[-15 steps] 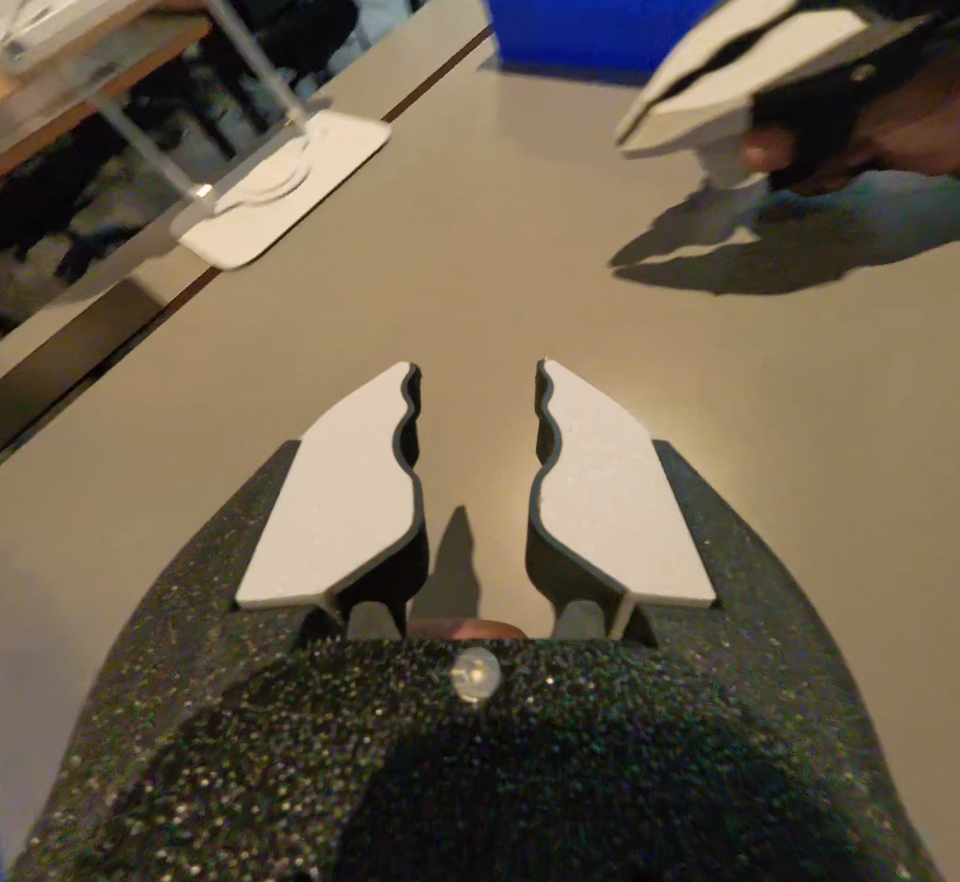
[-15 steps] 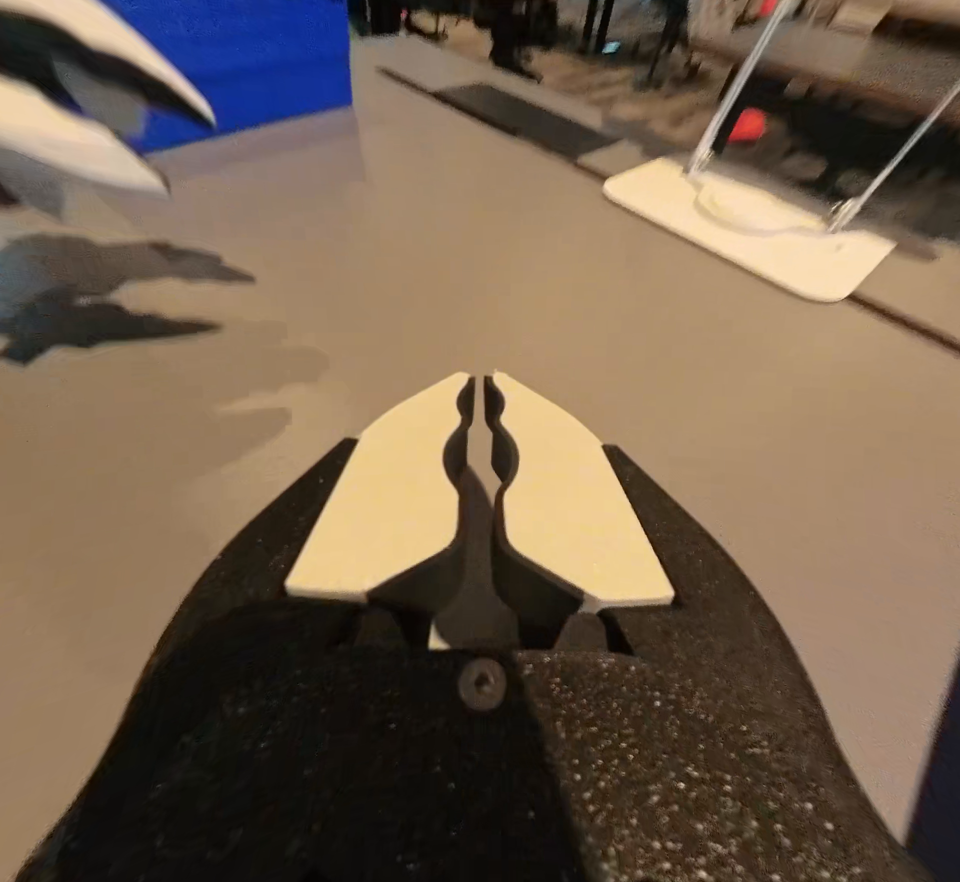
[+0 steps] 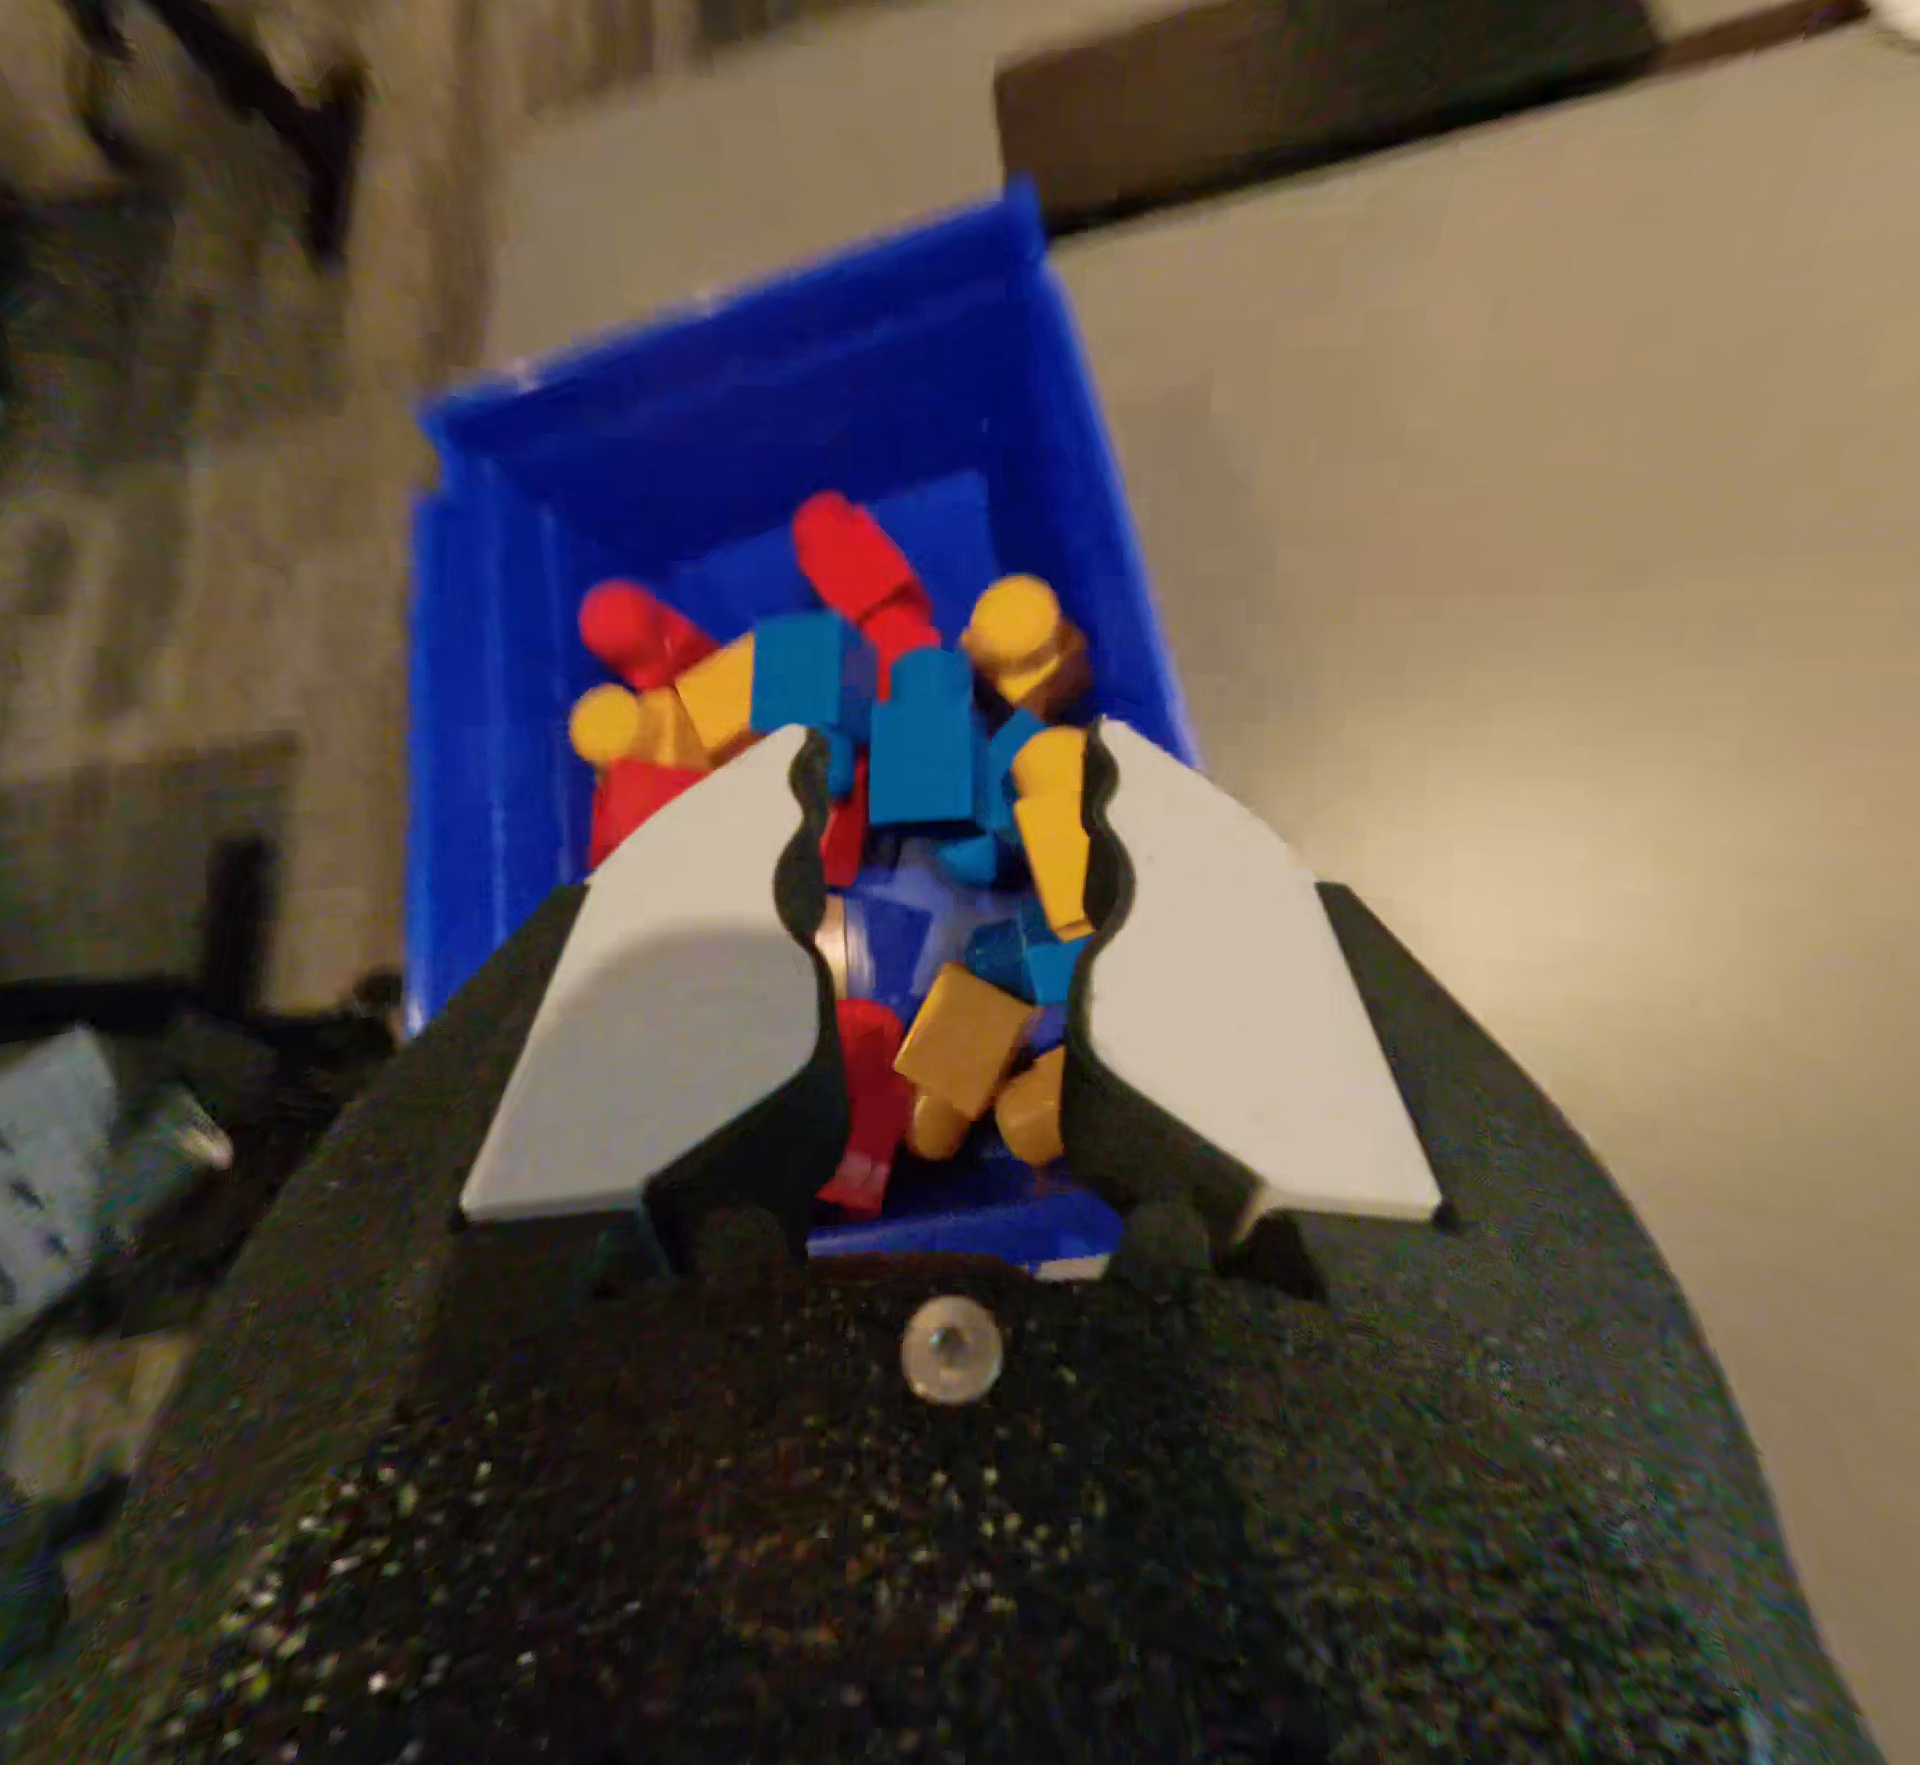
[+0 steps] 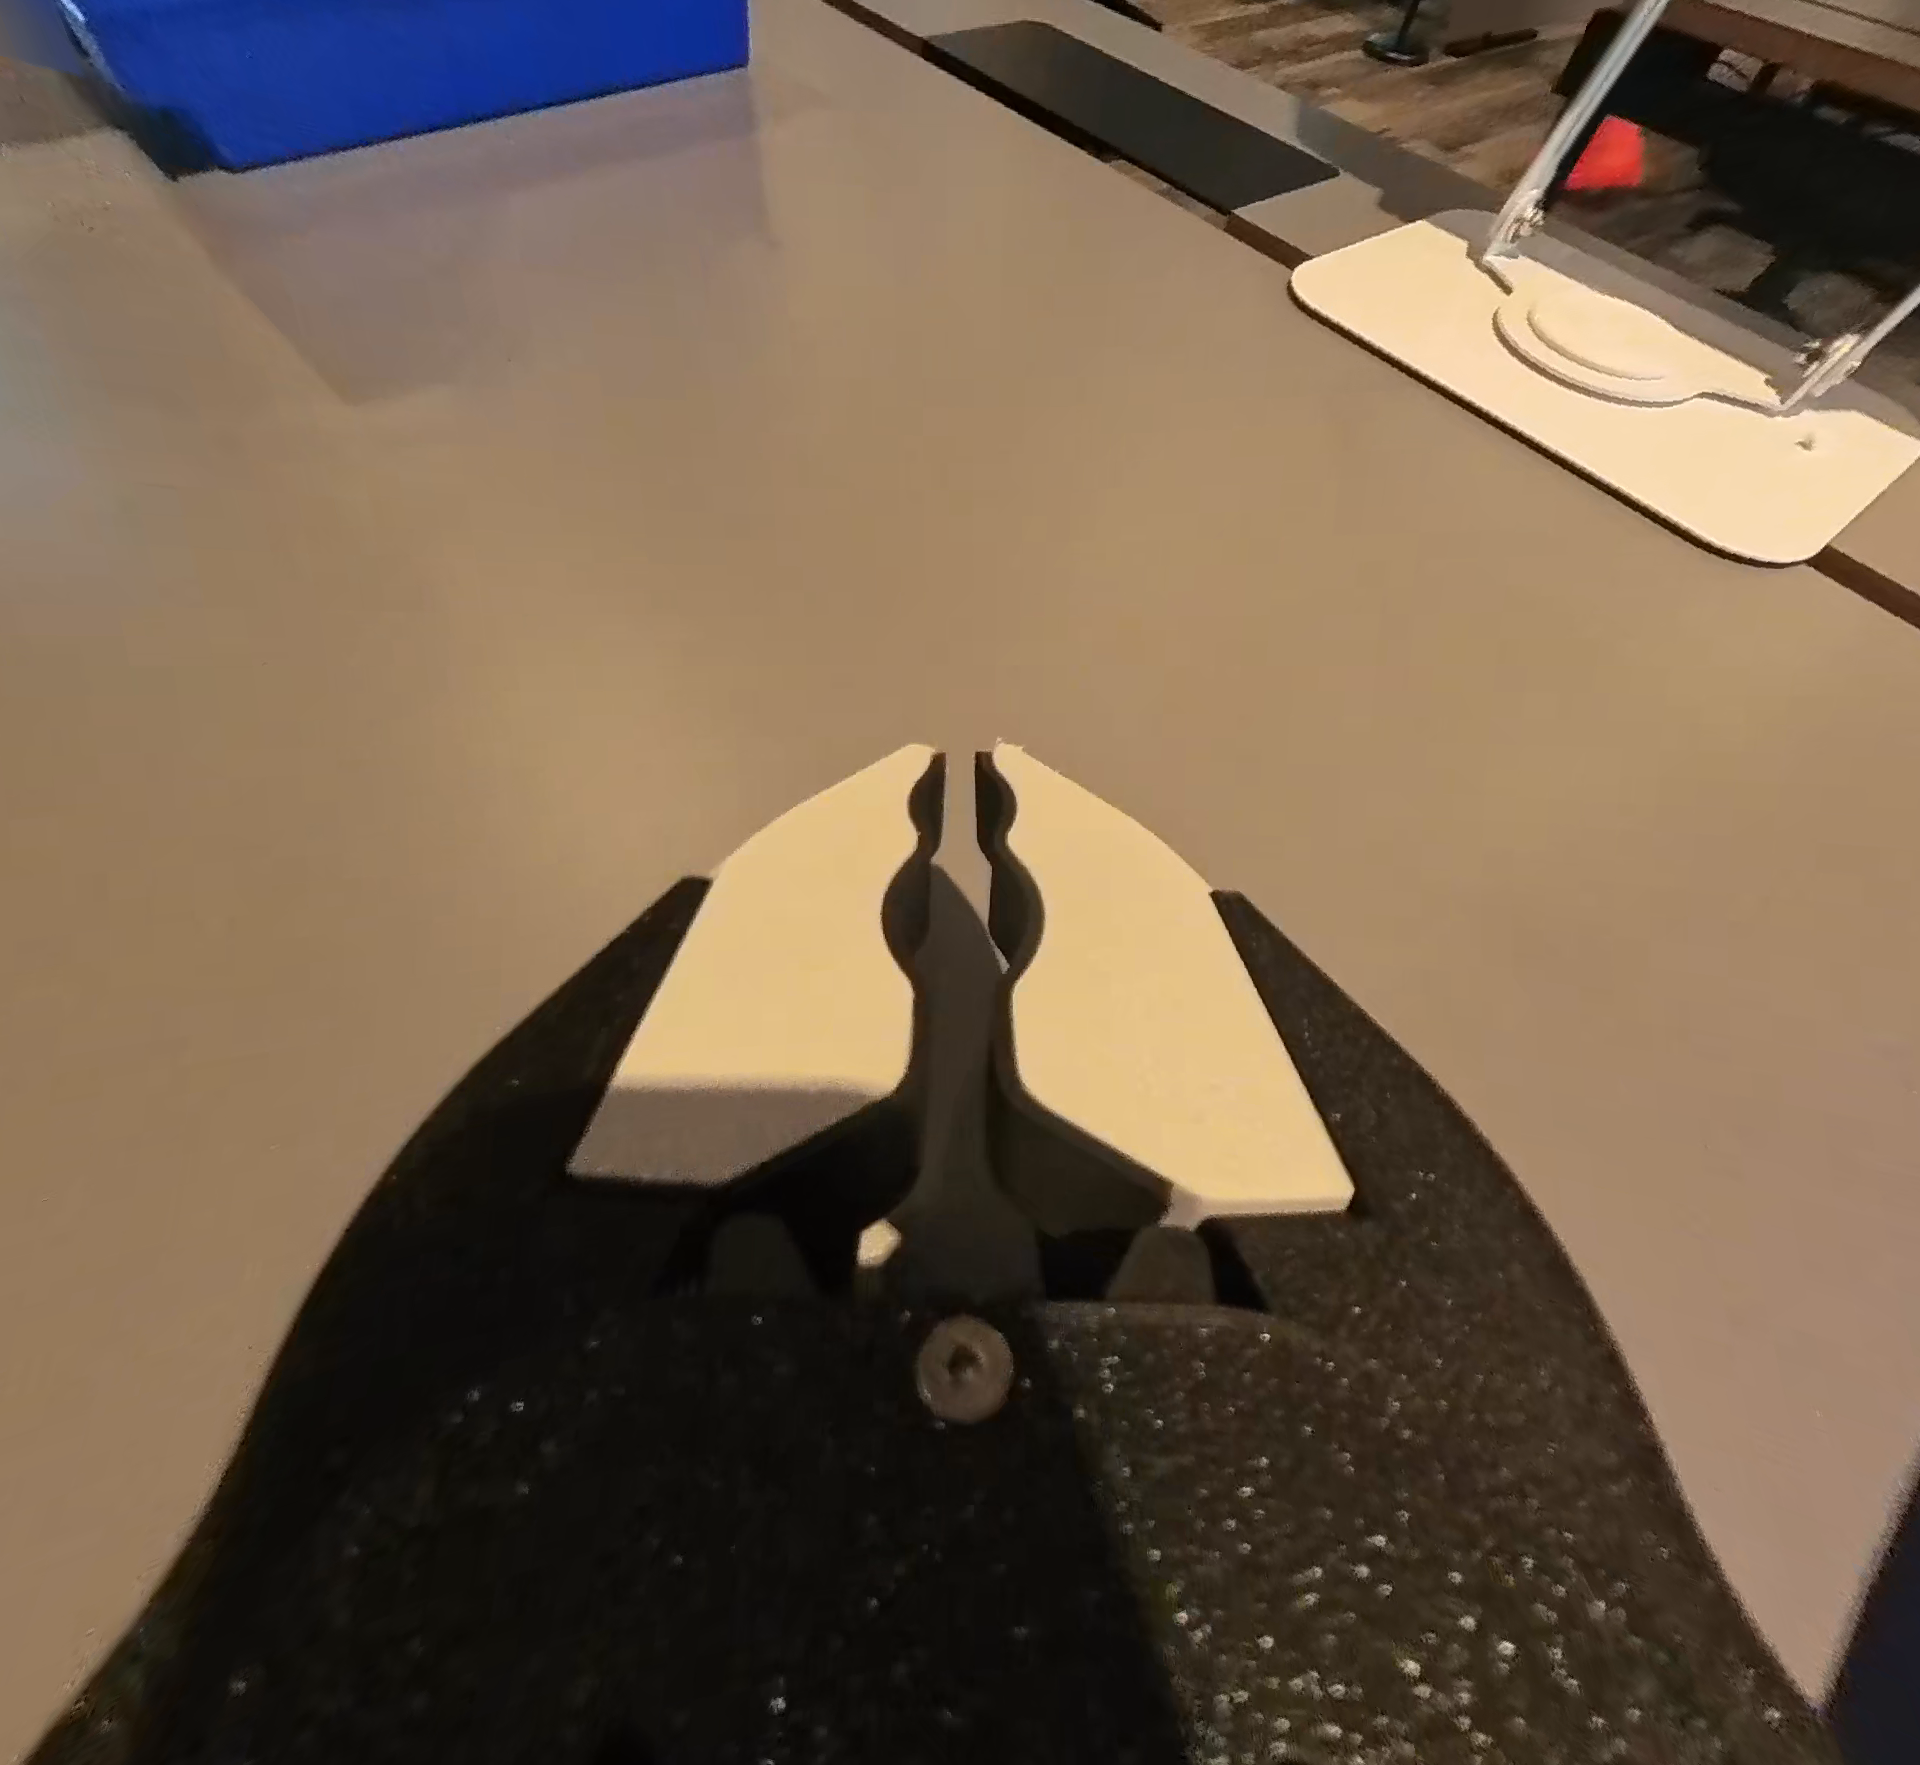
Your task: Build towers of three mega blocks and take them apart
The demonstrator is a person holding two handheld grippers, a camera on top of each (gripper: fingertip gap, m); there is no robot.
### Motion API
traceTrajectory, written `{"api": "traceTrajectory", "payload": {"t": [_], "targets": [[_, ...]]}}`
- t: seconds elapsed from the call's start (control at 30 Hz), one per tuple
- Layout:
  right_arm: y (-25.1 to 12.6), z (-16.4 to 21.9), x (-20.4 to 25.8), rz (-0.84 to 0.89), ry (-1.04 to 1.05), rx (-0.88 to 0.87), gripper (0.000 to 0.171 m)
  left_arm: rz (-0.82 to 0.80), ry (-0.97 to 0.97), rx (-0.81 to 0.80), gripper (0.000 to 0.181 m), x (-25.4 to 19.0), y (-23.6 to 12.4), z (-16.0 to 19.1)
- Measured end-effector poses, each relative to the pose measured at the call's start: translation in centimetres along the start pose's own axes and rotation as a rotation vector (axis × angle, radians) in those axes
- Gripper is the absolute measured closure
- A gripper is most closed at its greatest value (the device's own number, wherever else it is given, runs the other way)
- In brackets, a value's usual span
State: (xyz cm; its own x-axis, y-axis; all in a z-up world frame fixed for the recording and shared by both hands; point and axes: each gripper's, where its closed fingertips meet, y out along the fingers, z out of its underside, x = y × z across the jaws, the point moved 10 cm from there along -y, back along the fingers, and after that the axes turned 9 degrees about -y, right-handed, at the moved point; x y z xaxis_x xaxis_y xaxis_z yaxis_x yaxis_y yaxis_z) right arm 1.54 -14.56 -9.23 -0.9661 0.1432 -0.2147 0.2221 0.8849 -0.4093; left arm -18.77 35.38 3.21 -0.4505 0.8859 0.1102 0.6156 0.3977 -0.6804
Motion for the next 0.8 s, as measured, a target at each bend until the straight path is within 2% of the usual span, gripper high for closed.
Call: {"api": "traceTrajectory", "payload": {"t": [0.1, 0.27, 0.37, 0.43, 0.53, 0.63, 0.73, 0.8], "targets": [[0.0, 0.0, 0.1, 0.000, -0.011, 0.004, 0.165, 0.034, -0.073, 0.127, 0.125, 1.8, 4.3, 1.1], [0.1, 0.0, 0.0, -0.010, 0.001, 0.004, 0.164, 0.054, -0.099, 0.211, 0.124, 2.2, 8.1, 2.8], [0.1, 0.0, 0.0, -0.011, 0.001, 0.002, 0.164, 0.041, -0.072, 0.251, 0.145, 2.3, 9.3, 3.7], [0.0, 0.0, 0.0, -0.009, -0.002, 0.001, 0.164, 0.065, -0.070, 0.228, 0.145, 2.2, 9.2, 3.7], [0.0, 0.0, 0.0, -0.008, -0.004, -0.002, 0.164, 0.062, -0.048, 0.106, 0.145, 1.5, 7.1, 3.0], [0.0, -0.1, 0.1, -0.012, -0.010, -0.013, 0.164, 0.134, 0.055, -0.132, 0.146, -1.9, 2.9, 1.3], [0.1, -0.4, 0.2, -0.038, -0.005, -0.053, 0.159, 0.345, 0.200, -0.372, 0.146, -8.9, -1.0, 0.5], [0.0, -0.8, 0.5, -0.106, 0.054, -0.146, 0.154, 0.547, 0.292, -0.477, 0.146, -15.1, -2.0, 1.1]]}}
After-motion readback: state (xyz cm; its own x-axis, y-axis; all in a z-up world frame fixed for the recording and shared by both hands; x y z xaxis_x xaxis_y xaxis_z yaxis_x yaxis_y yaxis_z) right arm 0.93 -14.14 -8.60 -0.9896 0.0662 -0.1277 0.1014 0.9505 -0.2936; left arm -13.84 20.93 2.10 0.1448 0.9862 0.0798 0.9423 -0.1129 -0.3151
